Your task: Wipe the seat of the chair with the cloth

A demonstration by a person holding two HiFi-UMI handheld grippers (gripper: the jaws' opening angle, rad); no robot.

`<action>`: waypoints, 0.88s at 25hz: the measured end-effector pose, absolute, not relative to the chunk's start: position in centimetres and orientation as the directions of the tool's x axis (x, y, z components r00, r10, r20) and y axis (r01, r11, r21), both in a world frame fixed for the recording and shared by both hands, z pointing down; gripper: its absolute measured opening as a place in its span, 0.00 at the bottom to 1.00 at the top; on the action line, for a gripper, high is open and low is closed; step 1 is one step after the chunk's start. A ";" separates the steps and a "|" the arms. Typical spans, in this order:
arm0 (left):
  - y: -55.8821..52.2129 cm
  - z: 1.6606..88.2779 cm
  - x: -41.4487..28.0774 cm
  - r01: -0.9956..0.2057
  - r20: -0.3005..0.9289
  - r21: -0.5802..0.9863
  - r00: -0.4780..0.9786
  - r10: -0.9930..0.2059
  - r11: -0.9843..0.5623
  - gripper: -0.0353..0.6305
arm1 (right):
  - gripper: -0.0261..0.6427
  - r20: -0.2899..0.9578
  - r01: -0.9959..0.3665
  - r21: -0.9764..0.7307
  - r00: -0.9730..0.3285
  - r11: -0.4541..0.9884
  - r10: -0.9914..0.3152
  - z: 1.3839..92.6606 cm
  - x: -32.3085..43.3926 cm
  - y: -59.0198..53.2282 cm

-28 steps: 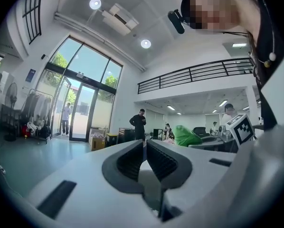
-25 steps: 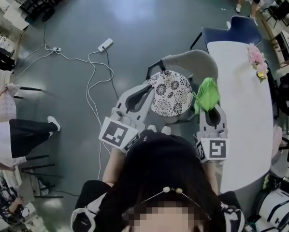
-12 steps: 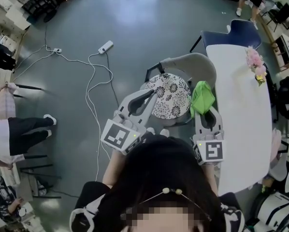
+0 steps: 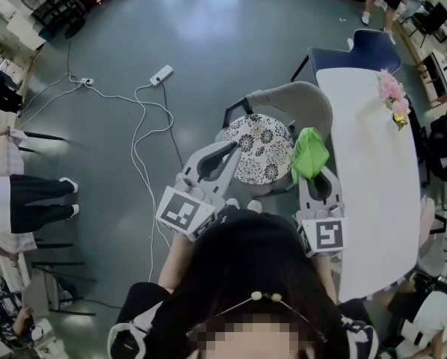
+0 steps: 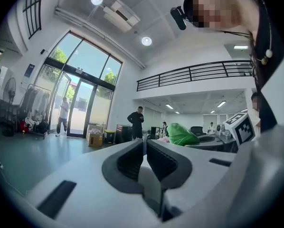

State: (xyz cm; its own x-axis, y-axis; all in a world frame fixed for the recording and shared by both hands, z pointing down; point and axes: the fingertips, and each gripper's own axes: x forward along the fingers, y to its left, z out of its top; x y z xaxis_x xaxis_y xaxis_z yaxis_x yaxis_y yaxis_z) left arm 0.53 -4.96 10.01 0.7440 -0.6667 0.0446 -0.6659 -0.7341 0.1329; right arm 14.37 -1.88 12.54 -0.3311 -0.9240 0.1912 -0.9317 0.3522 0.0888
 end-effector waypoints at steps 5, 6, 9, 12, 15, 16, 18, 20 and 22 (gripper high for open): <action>-4.6 10.3 0.3 -0.665 0.039 0.140 0.744 -0.667 -0.734 0.09 | 0.11 0.190 -0.936 0.089 -0.321 0.341 -0.928 12.8 14.4 -1.3; -4.6 10.3 0.2 -0.664 0.036 0.140 0.745 -0.666 -0.735 0.09 | 0.11 0.184 -0.937 0.087 -0.319 0.338 -0.930 12.7 14.3 -1.2; -4.4 10.1 0.0 -0.660 0.027 0.141 0.748 -0.664 -0.738 0.09 | 0.11 0.187 -0.939 0.090 -0.311 0.331 -0.932 12.6 14.2 -0.9; -4.3 9.9 -0.1 -0.657 0.019 0.140 0.749 -0.662 -0.740 0.09 | 0.11 0.182 -0.940 0.099 -0.306 0.327 -0.934 12.4 14.2 -0.9; -4.3 9.8 -0.2 -0.657 0.020 0.144 0.750 -0.662 -0.740 0.09 | 0.11 0.181 -0.941 0.097 -0.303 0.323 -0.936 12.3 14.1 -0.8; -4.2 9.9 -0.3 -0.657 0.021 0.145 0.749 -0.662 -0.740 0.09 | 0.11 0.185 -0.942 0.097 -0.301 0.323 -0.935 12.4 14.0 -0.7; -4.1 9.9 -0.5 -0.659 0.022 0.146 0.748 -0.663 -0.738 0.09 | 0.11 0.197 -0.942 0.101 -0.295 0.319 -0.935 12.5 14.0 -0.6; -4.0 9.9 -0.5 -0.660 0.020 0.146 0.747 -0.665 -0.737 0.09 | 0.11 0.201 -0.940 0.120 -0.290 0.318 -0.936 12.4 14.0 -0.6; -3.9 9.9 -0.6 -0.662 0.018 0.146 0.745 -0.667 -0.735 0.09 | 0.11 0.184 -0.938 0.140 -0.289 0.316 -0.940 12.2 13.9 -0.5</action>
